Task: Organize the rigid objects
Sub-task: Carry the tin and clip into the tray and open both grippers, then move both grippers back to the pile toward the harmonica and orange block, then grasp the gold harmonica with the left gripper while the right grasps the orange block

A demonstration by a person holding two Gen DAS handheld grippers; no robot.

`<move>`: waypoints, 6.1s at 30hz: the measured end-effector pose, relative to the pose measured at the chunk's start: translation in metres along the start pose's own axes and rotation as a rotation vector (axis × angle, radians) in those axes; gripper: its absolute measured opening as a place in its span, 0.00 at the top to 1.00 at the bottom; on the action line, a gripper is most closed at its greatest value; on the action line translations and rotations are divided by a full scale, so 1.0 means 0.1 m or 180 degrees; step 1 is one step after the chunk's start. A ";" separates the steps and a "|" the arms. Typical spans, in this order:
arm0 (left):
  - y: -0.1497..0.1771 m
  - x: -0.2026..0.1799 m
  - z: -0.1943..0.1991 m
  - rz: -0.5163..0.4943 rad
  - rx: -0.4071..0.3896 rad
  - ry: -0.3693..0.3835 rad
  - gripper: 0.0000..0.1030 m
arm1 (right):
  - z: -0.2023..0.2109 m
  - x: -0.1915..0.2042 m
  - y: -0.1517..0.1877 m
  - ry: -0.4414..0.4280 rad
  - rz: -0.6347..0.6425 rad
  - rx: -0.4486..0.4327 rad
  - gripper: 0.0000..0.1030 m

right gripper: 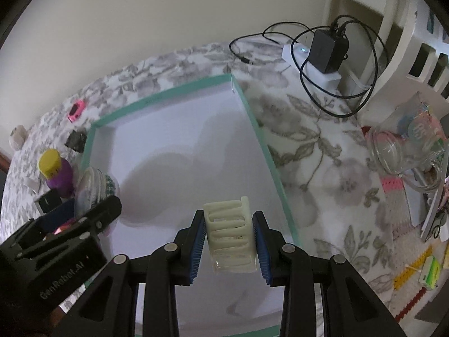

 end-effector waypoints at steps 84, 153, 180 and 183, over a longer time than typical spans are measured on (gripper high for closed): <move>0.12 2.36 0.99 0.1285 -0.0140 -0.0328 0.00 | 0.11 1.94 0.38 -0.0390 0.1203 0.0162 0.26; 0.30 1.73 0.20 0.0177 0.0711 -0.0234 0.15 | -0.19 2.12 0.57 -0.0565 0.1597 0.0349 0.48; 0.43 1.79 -0.04 0.0213 0.0772 -0.0206 0.78 | -0.22 2.16 0.60 -0.0565 0.1750 0.0320 0.48; 0.46 1.84 0.02 0.0266 0.0766 -0.0190 0.78 | -0.29 2.13 0.62 -0.0851 0.1561 0.0645 0.48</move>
Point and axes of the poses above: each gripper's, at about its wrist camera, not at the fingertips, and z roughly against the way its jaws point, x to its left, y to its underside, the point moved 3 cm from there along -z, roughly the way its jaws point, and after that the axes turned 5 degrees about x, right-handed, at the moved point
